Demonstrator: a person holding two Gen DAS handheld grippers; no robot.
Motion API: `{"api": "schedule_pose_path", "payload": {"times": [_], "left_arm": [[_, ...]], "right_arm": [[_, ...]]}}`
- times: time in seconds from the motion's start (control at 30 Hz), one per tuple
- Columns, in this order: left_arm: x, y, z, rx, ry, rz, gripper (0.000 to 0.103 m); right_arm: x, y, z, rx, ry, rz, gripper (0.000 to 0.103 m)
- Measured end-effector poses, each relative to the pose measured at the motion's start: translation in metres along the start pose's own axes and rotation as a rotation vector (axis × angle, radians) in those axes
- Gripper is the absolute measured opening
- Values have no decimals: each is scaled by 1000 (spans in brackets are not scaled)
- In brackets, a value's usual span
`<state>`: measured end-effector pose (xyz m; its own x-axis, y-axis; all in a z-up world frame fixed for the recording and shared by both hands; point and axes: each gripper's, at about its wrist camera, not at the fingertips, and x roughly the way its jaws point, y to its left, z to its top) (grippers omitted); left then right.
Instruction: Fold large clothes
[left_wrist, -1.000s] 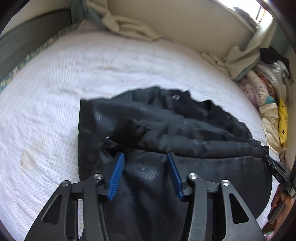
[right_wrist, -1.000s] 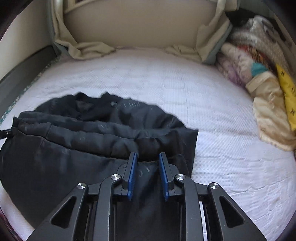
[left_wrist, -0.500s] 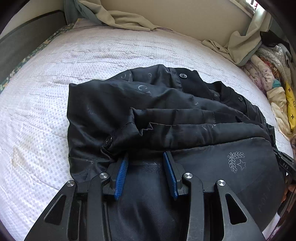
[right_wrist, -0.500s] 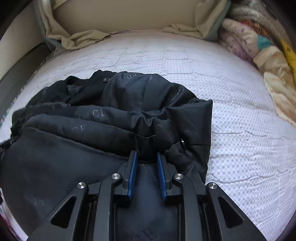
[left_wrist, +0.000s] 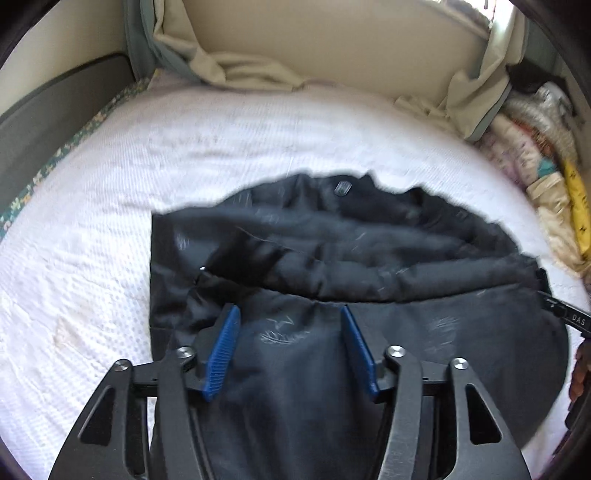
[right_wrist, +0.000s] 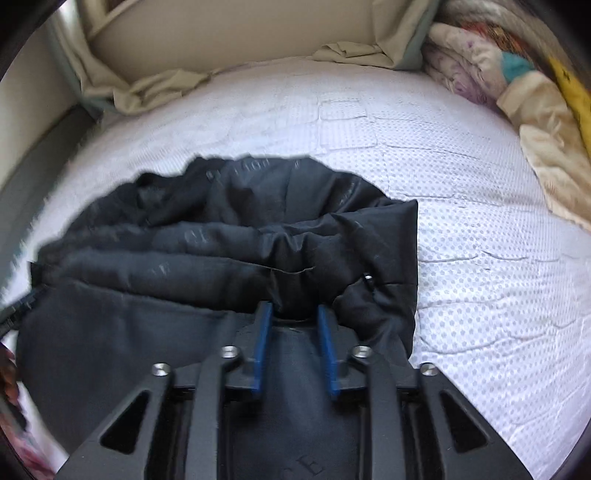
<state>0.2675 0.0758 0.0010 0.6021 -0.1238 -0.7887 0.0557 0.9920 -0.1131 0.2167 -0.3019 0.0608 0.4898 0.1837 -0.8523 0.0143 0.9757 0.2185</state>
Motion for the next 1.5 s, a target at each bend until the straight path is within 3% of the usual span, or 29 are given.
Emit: {"api": "schedule_pose_path", "payload": {"times": [0.07,0.13,0.3,0.43,0.53,0.67,0.9,1.13,1.27,1.37,1.5], "left_arm": [[-23,-8,1,8,-58,-30,73],[-40,-20,-1,46,-88,-83,78],[-36,-55,-11,138,-30,-176,80],[-8,-70,-27,188,70,-151,80],[2,-72,-34,219,83,-107,82],[8,-73,-41,233,87,-73,85],[20,-65,-47,201,118,-87,87],[21,-63,-45,189,136,-94,87],[6,-56,-30,152,125,-139,86],[-8,-41,-15,102,68,-147,85],[-8,-11,7,4,28,-122,85]], "right_arm": [[-22,1,3,14,-54,21,48],[-44,12,2,-28,-122,17,49],[-56,56,-12,-160,-135,133,49],[-42,99,-33,-326,-117,102,49],[-25,112,-48,-388,-88,41,49],[-7,113,-58,-389,-56,8,50],[11,111,-70,-409,-55,-15,50],[19,106,-71,-390,-38,8,50],[5,100,-56,-347,4,81,51],[-20,90,-39,-309,-37,147,50],[-43,62,-16,-233,-134,60,44]]}}
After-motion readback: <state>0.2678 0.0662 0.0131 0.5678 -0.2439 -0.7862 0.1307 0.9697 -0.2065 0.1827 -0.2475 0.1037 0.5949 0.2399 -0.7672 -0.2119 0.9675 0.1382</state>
